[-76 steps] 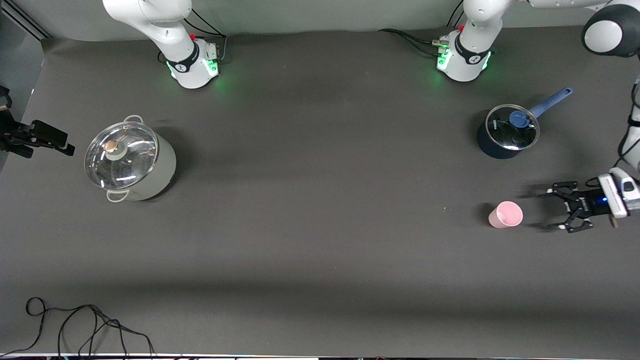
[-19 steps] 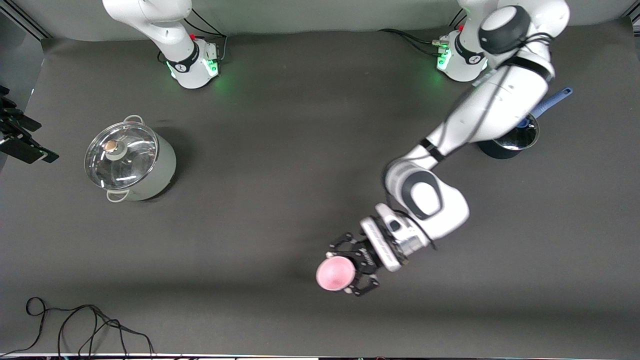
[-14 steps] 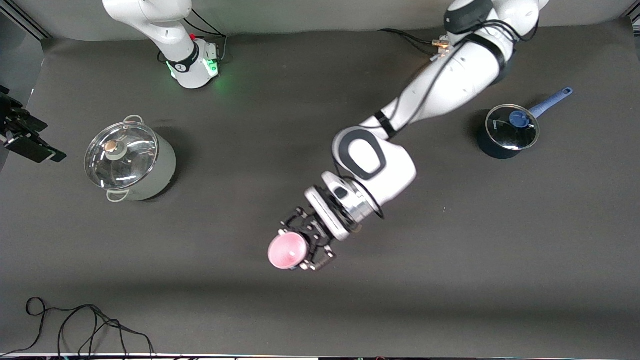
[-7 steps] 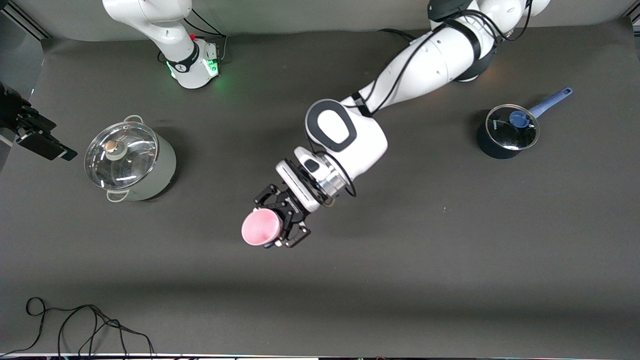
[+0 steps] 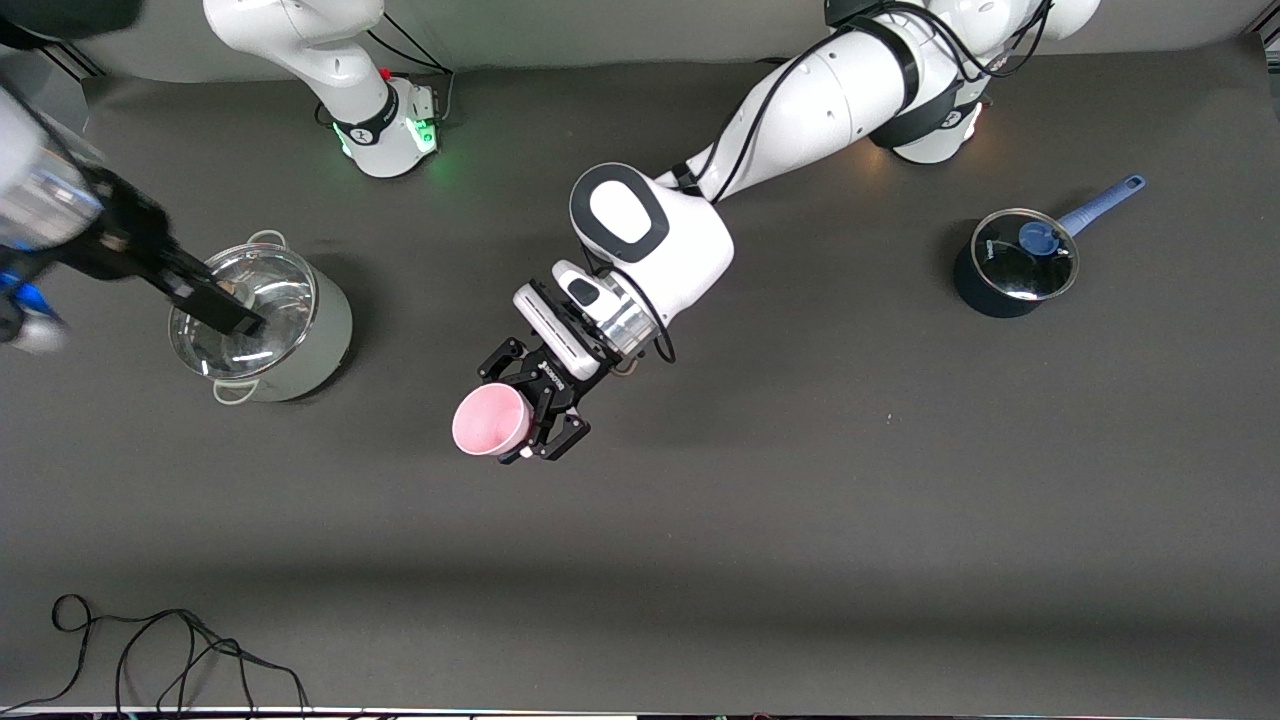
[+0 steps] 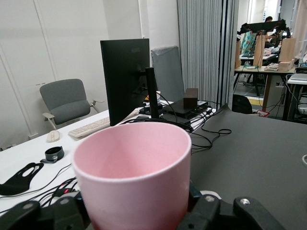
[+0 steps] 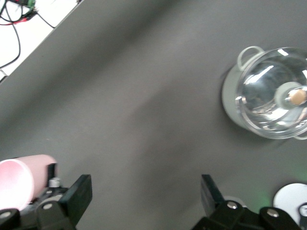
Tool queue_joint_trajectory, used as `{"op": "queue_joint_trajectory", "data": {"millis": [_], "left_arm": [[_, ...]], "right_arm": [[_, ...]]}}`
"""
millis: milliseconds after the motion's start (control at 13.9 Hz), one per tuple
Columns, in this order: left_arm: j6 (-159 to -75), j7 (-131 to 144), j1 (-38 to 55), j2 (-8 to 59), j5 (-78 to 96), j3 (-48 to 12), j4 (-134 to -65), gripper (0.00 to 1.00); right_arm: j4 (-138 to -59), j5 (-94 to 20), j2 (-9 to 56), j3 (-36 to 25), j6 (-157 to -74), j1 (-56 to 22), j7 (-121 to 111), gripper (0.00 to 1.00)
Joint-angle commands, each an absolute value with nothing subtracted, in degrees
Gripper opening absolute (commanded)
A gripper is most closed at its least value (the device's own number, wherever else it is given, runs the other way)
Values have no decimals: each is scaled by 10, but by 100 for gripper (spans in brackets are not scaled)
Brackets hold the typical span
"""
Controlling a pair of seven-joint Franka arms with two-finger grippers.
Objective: Transfer pink cup from left to right arm
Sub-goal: 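Reach the right gripper toward the pink cup held by the left gripper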
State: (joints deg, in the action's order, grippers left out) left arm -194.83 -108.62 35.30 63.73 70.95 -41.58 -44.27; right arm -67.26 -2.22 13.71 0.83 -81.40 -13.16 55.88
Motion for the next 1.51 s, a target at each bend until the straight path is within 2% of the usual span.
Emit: {"op": "queue_joint_trajectory", "data": {"millis": [0,288,505,1442], "left_arm": [[-1958,-1012,395,628,710,-334,-429,0],[-1957,-918,432,628,698,-238,-430,0],[-1956,-892,434,628,677,-235,-430,0],[-1956,-891,434,627,677,-235,-430,0]], "right_arm": [[-554,-18,224,7,-783,-172,624,100],[-526,-19,250,21,-818,-214,675,100],[-526,-18,271,40,-876,-214,707,99],[-526,7,337,40,-951,-223,708,99]]}}
